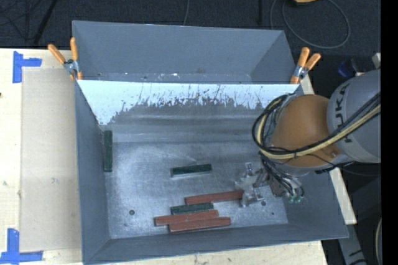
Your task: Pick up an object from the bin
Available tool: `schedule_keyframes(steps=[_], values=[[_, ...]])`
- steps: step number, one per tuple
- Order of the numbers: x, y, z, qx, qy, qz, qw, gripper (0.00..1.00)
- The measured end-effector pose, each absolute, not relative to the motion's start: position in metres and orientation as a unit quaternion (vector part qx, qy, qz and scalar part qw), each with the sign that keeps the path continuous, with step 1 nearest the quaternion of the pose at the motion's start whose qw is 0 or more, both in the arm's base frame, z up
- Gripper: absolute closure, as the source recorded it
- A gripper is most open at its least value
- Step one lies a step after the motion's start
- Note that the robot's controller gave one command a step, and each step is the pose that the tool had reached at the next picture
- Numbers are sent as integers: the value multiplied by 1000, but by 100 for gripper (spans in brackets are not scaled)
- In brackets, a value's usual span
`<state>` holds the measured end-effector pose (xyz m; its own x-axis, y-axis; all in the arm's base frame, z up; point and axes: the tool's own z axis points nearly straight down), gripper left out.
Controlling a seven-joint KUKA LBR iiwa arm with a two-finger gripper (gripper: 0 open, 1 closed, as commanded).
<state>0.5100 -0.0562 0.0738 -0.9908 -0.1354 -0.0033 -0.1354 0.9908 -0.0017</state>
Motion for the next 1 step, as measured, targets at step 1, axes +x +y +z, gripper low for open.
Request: schedule_keyframes(steps=[1], values=[[508,-71,210,-69,998,0,0,100]])
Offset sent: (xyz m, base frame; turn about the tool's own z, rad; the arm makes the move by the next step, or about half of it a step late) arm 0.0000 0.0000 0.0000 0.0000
